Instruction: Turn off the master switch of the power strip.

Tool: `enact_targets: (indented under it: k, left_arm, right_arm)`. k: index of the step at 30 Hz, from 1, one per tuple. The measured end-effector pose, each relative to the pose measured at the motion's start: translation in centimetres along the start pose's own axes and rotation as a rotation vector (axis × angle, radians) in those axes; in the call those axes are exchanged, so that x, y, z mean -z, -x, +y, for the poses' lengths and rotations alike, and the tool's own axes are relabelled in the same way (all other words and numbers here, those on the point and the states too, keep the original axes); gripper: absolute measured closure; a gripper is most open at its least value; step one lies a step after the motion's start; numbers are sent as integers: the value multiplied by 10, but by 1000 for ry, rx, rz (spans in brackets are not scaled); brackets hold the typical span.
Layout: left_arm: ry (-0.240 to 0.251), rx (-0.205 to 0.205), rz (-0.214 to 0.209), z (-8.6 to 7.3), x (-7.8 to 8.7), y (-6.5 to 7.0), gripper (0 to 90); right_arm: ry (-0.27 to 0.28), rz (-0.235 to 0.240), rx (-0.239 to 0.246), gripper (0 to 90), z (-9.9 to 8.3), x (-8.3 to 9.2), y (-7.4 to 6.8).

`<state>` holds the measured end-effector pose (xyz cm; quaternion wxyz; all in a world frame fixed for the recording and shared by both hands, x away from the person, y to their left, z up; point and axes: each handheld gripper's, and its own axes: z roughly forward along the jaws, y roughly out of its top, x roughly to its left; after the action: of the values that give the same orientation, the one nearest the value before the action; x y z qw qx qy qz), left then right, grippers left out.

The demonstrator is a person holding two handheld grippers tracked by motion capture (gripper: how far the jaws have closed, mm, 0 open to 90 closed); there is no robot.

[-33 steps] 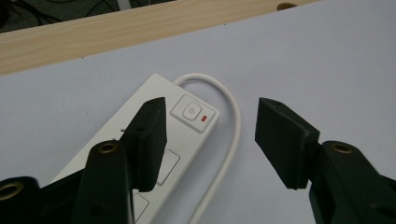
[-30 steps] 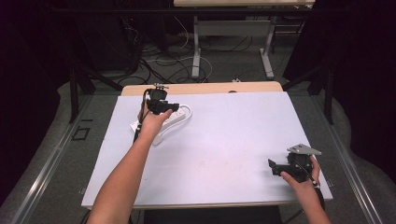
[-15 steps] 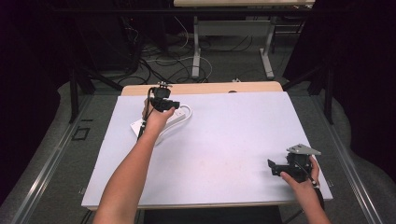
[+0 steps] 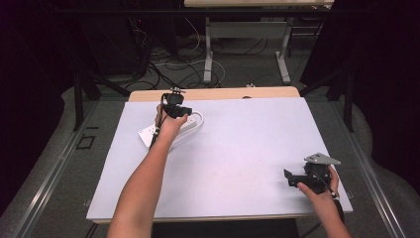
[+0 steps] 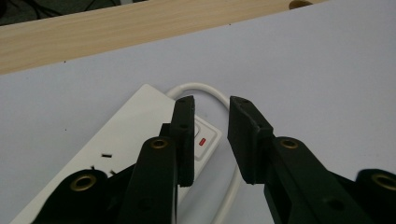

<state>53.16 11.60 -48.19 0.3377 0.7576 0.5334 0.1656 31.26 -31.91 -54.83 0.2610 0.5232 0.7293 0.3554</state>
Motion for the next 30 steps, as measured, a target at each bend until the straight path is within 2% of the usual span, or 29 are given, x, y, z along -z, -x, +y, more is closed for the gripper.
enact_targets:
  k: [10, 15, 16, 17, 19, 27, 28, 29, 30]
  left_arm:
    - [-10, 15, 12, 0, -12, -3, 797]
    - [-24, 6, 21, -1, -16, -2, 842]
    - [-30, 2, 22, -1, -17, -2, 854]
    - [-33, 8, 24, -2, -18, -2, 869]
    - [-35, -7, 26, -2, -20, -3, 880]
    - [-48, 10, 35, -5, -28, -3, 900]
    - [-53, 9, 39, -6, -29, -3, 900]
    - [-54, 8, 40, -6, -31, -3, 900]
    - [-61, 9, 40, -6, -32, -2, 900]
  right_arm:
    - [-2, -2, 4, 10, -1, -1, 0]
    - [-4, -1, 3, 11, 0, 0, 0]
    - [-30, 2, -2, 11, 1, 2, 0]
    - [-1, -4, -2, 11, 0, -1, 0]
    - [-1, 1, 8, 11, -1, -1, 1]
    - [-2, 1, -4, 11, 0, 0, 0]
    - [-27, 4, -6, 11, 0, 2, 0]
    - [-1, 1, 6, 11, -1, -1, 1]
    - [0, 1, 2, 11, -1, -2, 1]
